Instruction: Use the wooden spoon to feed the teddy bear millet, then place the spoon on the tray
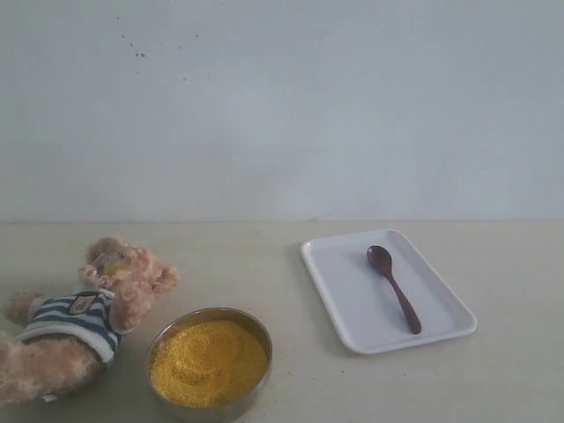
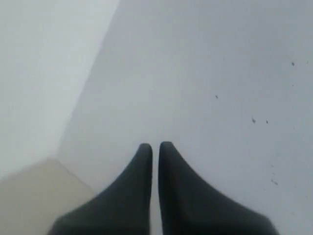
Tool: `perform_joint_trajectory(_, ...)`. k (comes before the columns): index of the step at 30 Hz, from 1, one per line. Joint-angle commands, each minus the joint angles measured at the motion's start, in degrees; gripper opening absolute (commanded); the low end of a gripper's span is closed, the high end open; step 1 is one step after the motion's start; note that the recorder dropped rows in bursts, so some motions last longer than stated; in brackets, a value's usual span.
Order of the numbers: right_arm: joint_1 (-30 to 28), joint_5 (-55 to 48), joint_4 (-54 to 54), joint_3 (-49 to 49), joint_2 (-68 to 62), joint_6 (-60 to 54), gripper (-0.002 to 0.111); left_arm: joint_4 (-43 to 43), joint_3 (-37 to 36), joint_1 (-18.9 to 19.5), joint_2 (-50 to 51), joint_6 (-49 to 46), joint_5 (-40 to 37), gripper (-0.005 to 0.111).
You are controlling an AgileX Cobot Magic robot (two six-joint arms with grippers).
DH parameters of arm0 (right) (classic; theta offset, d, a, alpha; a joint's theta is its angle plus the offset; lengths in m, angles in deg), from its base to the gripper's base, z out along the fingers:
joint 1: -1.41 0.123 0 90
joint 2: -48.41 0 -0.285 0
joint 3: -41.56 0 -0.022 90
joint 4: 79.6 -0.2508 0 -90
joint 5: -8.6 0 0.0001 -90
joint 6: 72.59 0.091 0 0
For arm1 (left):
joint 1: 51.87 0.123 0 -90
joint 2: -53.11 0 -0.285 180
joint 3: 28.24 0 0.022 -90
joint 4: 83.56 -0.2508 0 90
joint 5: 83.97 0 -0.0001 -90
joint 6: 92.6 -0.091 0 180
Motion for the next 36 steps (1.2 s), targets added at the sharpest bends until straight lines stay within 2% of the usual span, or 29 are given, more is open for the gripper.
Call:
perform_joint_trajectory(1, -0.1, 0.3, 0.1, 0.0, 0.2, -0.1, 0.000, 2.7, -0.3, -2.2, -12.0, -22.4, 2.8, 0.004)
perform_joint_trajectory(5, -0.1, 0.3, 0.1, 0.0, 0.2, -0.1, 0.000, 2.7, -2.1, -6.9, -19.2, -31.8, -2.5, 0.004)
perform_joint_trajectory(9, -0.1, 0.3, 0.1, 0.0, 0.2, -0.1, 0.000, 2.7, -7.8, -10.2, -25.5, -32.5, -9.0, 0.004)
perform_joint_trajectory(14, -0.1, 0.3, 0.1, 0.0, 0.2, -0.1, 0.000, 2.3, -15.8, -12.1, -30.2, -32.8, -10.4, 0.004)
perform_joint_trajectory(16, -0.1, 0.3, 0.1, 0.0, 0.2, -0.1, 0.000, -1.7, -18.1, -12.8, -30.7, -32.8, -11.1, 0.004)
perform_joint_trajectory(18, -0.1, 0.3, 0.1, 0.0, 0.2, -0.1, 0.000, -8.7, -20.0, -14.3, -30.7, -28.9, -11.9, 0.004)
perform_joint_trajectory(19, -0.1, 0.3, 0.1, 0.0, 0.2, -0.1, 0.000, -13.4, -20.7, -15.2, -30.7, -24.5, -11.9, 0.004)
perform_joint_trajectory(20, -0.1, 0.3, 0.1, 0.0, 0.2, -0.1, 0.000, -31.9, -21.7, -16.1, -30.7, -6.2, -14.7, 0.004)
perform_joint_trajectory(21, -0.1, 0.3, 0.1, 0.0, 0.2, -0.1, 0.000, -40.0, -21.8, -16.2, -30.7, 5.5, -16.2, 0.004)
perform_joint_trajectory(22, -0.1, 0.3, 0.1, 0.0, 0.2, -0.1, 0.000, -68.4, -21.8, -16.2, -30.7, 39.6, -18.4, 0.004)
perform_joint_trajectory(24, -0.1, 0.3, 0.1, 0.0, 0.2, -0.1, 0.000, -83.5, -21.8, -16.1, -30.7, 65.3, -18.5, 0.004)
perform_joint_trajectory(28, -0.1, 0.3, 0.1, 0.0, 0.2, -0.1, 0.000, -84.8, -21.8, -16.2, -30.8, 64.4, -15.1, 0.004)
perform_joint_trajectory(36, -0.1, 0.3, 0.1, 0.0, 0.2, -0.1, 0.000, -84.8, -21.8, -16.1, -30.8, 64.4, -16.3, 0.004)
